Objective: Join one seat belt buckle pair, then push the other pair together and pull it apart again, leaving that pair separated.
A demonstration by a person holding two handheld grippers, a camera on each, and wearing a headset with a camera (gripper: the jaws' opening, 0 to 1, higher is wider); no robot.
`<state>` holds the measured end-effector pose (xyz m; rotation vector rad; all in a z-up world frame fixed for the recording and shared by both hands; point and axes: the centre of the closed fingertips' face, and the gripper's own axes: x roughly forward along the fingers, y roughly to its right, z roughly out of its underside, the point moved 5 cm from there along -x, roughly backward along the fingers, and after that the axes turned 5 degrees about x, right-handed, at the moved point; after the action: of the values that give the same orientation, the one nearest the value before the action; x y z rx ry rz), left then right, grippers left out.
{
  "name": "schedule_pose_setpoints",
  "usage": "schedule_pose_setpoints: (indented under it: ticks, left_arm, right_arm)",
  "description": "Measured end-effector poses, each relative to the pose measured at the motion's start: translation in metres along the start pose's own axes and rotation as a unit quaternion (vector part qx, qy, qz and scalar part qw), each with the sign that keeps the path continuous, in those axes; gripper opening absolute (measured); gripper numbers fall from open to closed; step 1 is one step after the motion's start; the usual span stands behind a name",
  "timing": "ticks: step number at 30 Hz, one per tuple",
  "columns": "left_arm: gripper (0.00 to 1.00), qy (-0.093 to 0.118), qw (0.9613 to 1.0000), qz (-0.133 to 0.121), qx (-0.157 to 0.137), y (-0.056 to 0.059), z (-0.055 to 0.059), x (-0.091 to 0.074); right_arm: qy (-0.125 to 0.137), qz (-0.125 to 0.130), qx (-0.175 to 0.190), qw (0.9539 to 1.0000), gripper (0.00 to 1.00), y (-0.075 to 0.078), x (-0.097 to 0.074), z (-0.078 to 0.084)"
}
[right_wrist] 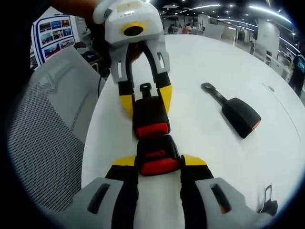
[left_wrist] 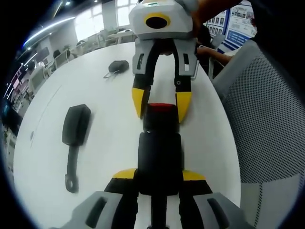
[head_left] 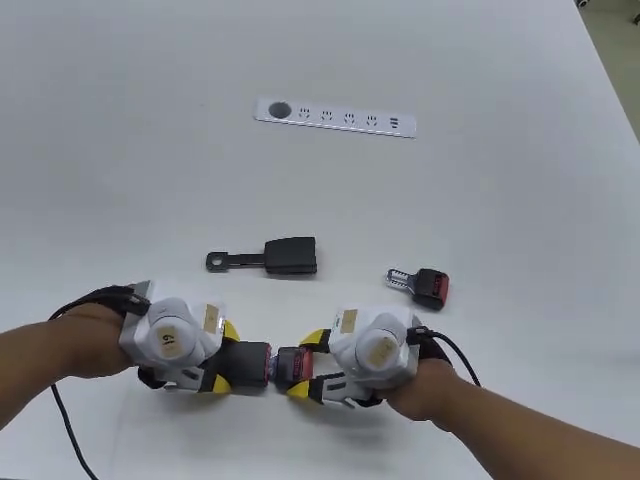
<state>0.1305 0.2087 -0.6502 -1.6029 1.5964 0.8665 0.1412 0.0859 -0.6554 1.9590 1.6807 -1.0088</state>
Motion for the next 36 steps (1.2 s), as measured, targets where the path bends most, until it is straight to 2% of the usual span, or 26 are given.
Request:
schedule_pose_setpoints:
  ticks: [6, 14, 21, 23, 26, 36]
  left_arm:
    - [0.33, 0.003, 1.0000, 0.000, -0.002, 0.0005, 0.0025, 0.0001]
    - [0.33, 0.005, 1.0000, 0.001, -0.004, -0.0007, -0.0003, -0.0010]
    - [0.33, 0.007, 1.0000, 0.002, -0.004, -0.0030, 0.0001, -0.0012]
    - [0.33, 0.009, 0.9999, 0.003, -0.005, -0.0042, 0.0009, -0.0013]
    - [0.33, 0.015, 0.9999, 0.004, -0.002, -0.0049, 0.0031, -0.0017]
    - [0.33, 0.045, 0.9989, 0.005, -0.008, -0.0073, 0.0056, -0.0024]
  right_arm:
    - [0.000, 0.002, 0.000, 1.0000, 0.32, 0.0000, -0.0014, 0.0018]
    - [-0.004, 0.005, -0.005, 1.0000, 0.32, -0.0010, -0.0031, 0.0038]
    - [-0.015, 0.003, -0.018, 0.9997, 0.32, -0.0027, -0.0054, 0.0049]
    - [-0.036, 0.006, -0.043, 0.9984, 0.31, -0.0031, -0.0057, 0.0050]
    - [-0.051, 0.006, -0.041, 0.9978, 0.31, -0.0028, -0.0024, 0.0023]
    - [-0.030, 0.005, -0.042, 0.9987, 0.31, -0.0051, -0.0060, 0.0038]
